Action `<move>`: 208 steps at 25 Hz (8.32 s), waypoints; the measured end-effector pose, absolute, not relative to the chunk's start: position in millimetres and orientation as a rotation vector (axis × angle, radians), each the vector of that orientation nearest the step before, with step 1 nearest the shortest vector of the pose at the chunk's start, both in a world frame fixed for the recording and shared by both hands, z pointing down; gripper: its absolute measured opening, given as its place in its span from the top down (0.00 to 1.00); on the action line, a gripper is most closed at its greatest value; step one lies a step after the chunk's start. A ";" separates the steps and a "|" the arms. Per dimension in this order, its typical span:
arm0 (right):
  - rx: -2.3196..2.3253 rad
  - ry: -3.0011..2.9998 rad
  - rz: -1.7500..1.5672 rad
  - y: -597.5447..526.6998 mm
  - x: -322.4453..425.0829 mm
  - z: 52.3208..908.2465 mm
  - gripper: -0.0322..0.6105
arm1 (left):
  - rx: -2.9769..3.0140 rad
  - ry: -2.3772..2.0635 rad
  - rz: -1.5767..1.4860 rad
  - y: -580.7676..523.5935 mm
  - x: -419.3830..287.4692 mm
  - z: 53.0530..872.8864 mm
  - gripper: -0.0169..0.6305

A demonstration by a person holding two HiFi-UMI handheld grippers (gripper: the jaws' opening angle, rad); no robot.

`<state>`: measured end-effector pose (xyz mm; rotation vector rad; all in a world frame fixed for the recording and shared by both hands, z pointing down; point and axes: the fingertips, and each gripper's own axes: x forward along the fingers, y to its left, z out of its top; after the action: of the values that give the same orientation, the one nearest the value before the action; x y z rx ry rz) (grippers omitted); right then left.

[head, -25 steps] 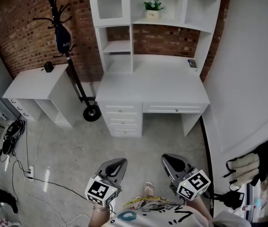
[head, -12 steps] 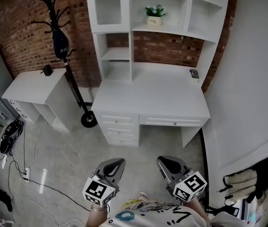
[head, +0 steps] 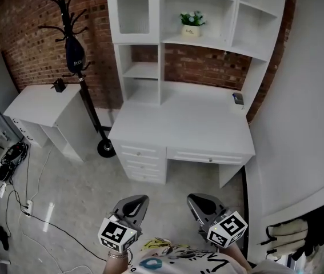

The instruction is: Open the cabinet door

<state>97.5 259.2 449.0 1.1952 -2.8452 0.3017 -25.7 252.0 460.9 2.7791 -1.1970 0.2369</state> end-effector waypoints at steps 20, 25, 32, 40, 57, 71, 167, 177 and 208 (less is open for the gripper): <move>1.247 -2.839 0.320 180.2 84.0 446.4 0.90 | 2.824 -1.159 0.225 171.5 -36.4 448.1 0.95; 1.266 -2.834 0.305 156.9 74.6 443.2 0.90 | 2.849 -1.115 0.214 144.8 -40.7 444.9 0.95; 1.298 -2.800 0.339 131.1 61.5 450.7 0.90 | 2.850 -1.058 0.219 120.6 -51.3 452.3 0.95; 1.394 -2.790 0.378 100.9 51.3 453.3 0.90 | 2.859 -1.053 0.234 96.4 -72.2 459.1 0.95; 1.485 -2.757 0.416 81.6 68.4 463.9 0.90 | 2.873 -0.946 0.258 61.6 -51.0 470.7 0.95; 1.371 -2.825 0.341 -1.7 88.1 446.9 0.90 | 2.843 -1.074 0.234 -9.9 -29.9 462.1 0.95; 1.361 -2.941 0.187 -353.5 43.6 382.4 0.90 | 3.064 -1.100 0.106 -372.6 -67.7 386.7 0.95; 1.365 -2.956 -0.230 -393.7 49.0 300.4 0.90 | 3.193 -1.166 0.039 -406.7 -61.8 322.7 0.95; 1.534 -2.713 -0.197 -520.2 35.5 253.9 0.69 | 3.140 -1.364 0.038 -431.3 -61.6 301.6 0.95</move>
<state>35.5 -520.2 253.9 1.5339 -2.7132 -0.1970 -61.6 -431.3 301.6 3.1399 -1.3638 0.0376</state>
